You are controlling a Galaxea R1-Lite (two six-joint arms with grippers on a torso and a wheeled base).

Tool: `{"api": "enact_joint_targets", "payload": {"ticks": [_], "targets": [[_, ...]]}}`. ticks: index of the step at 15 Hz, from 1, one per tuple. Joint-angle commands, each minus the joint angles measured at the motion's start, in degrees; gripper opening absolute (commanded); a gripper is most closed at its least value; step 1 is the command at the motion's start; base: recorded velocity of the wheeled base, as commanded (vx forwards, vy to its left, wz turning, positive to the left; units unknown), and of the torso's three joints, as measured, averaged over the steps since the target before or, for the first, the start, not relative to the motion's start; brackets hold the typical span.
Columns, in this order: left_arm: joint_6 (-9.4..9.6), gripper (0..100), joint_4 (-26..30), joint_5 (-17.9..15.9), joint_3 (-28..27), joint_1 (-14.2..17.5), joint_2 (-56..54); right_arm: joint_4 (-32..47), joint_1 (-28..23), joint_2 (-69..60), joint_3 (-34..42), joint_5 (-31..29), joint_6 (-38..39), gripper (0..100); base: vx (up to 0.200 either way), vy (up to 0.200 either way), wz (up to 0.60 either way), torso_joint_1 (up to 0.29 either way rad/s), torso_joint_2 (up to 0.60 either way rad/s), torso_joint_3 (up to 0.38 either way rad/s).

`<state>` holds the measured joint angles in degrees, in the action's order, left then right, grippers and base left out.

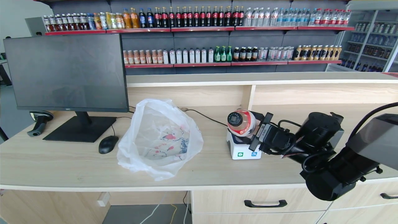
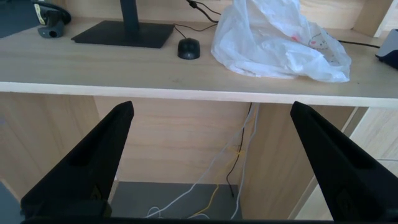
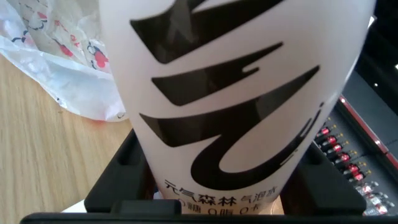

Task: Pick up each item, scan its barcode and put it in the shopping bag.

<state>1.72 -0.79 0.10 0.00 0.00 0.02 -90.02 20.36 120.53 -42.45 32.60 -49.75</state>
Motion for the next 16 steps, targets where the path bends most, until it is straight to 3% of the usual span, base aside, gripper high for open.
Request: {"api": "enact_joint_targets", "payload": {"ticks": [1, 16], "targets": [[-0.05, 100, 0.4, -0.1, 0.0, 0.0, 0.0, 0.0, -1.8, 1.5, -1.1, 1.1, -0.4, 0, 0.000, 0.000, 0.00, 0.000, 0.00, 0.000], [-0.75, 100, 0.9, -0.2, 0.0, 0.1, 0.0, 0.0, -4.6, 3.1, -2.4, 6.4, -1.9, 0, 0.000, 0.000, 0.00, 0.000, 0.00, 0.000]]}}
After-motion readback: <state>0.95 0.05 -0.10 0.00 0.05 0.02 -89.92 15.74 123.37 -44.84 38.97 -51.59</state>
